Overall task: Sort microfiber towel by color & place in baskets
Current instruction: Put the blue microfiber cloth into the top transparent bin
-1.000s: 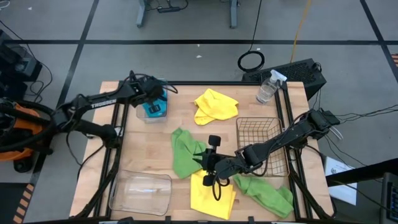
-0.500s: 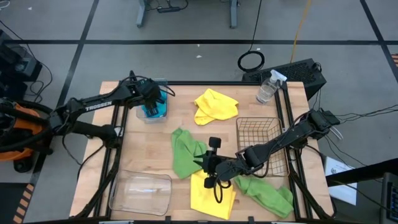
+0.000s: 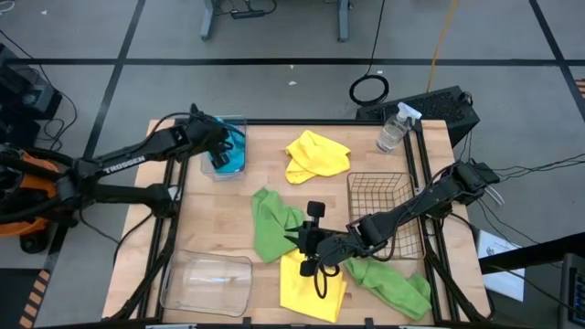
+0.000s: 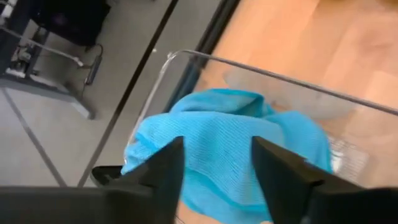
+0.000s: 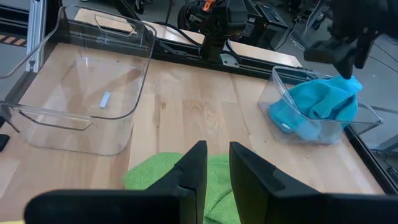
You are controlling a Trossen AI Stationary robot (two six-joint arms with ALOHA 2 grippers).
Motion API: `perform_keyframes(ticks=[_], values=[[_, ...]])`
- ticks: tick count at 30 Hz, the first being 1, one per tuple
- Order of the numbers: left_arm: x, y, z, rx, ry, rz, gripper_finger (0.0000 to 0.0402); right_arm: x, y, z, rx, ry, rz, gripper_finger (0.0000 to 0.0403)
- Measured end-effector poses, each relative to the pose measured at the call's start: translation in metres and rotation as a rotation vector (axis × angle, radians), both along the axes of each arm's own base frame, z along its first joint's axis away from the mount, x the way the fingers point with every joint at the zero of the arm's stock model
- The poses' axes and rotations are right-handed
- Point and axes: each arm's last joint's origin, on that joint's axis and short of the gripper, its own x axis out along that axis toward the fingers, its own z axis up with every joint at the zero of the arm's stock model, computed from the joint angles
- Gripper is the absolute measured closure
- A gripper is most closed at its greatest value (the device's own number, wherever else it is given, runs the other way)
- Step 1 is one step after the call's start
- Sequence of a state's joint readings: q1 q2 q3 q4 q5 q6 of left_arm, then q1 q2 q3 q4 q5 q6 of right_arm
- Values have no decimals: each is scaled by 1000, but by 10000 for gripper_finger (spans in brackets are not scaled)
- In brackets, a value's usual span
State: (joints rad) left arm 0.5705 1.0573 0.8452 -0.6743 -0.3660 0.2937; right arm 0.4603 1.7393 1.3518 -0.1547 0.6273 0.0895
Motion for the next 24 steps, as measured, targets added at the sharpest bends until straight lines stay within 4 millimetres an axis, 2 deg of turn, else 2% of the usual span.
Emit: perform_keyframes(ticks=[5, 7, 11, 17, 20, 24], values=[[9, 29, -21, -36, 50, 87, 364, 0, 1, 0, 10, -2, -2, 344], [11, 42, -34, -69, 69, 144, 391, -1, 2, 0, 11, 0, 2, 344], [15, 62, -63, -146, 132, 227, 384, -4, 7, -1, 4, 13, 14, 344], [26, 72, -99, -280, 196, 203, 382, -4, 7, -2, -6, 18, 21, 344], [29, 74, -108, -298, 219, 200, 382, -4, 7, -2, -6, 18, 20, 344], [28, 73, -109, -298, 232, 183, 382, -4, 7, -2, -6, 18, 20, 344]])
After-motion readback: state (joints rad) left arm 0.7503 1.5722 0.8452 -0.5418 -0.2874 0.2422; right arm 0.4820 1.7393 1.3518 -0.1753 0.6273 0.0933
